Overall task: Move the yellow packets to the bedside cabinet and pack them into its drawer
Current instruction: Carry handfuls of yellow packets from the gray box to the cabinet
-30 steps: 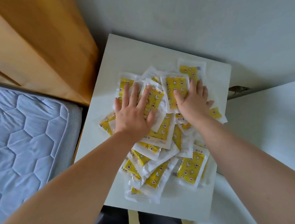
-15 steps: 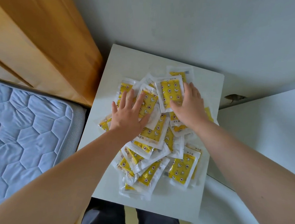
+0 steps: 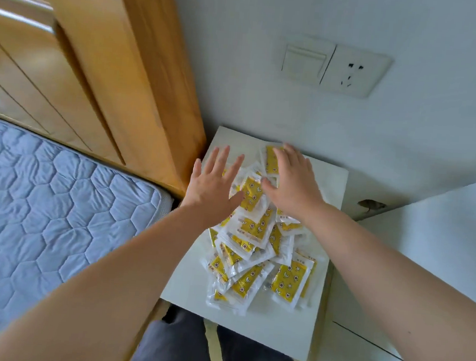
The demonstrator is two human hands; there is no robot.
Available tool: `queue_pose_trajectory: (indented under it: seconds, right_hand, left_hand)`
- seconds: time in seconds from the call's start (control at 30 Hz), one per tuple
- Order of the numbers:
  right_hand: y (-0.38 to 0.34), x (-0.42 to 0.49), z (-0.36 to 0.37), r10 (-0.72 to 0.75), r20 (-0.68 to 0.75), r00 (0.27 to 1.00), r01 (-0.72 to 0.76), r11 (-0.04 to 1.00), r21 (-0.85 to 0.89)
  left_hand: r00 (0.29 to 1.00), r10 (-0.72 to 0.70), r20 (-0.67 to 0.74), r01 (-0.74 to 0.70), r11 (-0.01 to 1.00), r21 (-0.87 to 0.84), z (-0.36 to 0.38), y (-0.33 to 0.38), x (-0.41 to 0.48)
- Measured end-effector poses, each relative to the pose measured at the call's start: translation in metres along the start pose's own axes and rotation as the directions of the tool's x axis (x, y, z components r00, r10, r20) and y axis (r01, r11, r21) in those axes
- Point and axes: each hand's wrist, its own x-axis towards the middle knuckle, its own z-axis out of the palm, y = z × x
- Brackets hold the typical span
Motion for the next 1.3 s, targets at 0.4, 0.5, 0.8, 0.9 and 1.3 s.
queue_pose_trajectory:
  seconds: [0.4,0.5,0.8,0.9,1.3]
  right_hand:
    - [-0.216,-0.015,-0.176,-0.577,-0.27,0.771,0.551,0.816,-0.173]
    - [-0.291,-0.034,-0.202,-0.673,-0.316,0.669,0.639,0.738,-0.218]
    - [-0.552,-0.155,-0.22,-0.837,-0.484,0.257,0.817,0.455,-0.354]
    - [-0.64,-0.21,-0.21,-0.853,-0.498,0.156,0.862,0.364,-0.353]
    - [-0.881,-0.367,-0.139,-0.843,-0.515,-0.155,0.945,0.025,-0.326]
  left_hand:
    - [0.858,-0.194,-0.475,0.265,0.96,0.088,-0.243,-0.083,-0.142]
    - [0.779,-0.265,-0.569,0.366,0.928,0.068,-0.285,-0.113,-0.204]
    - [0.462,-0.447,-0.766,0.727,0.686,0.037,-0.355,-0.214,-0.467]
    - [0.371,-0.476,-0.797,0.828,0.559,0.052,-0.36,-0.243,-0.561]
    - [0.034,-0.545,-0.838,0.981,0.179,-0.077,-0.348,-0.34,-0.812]
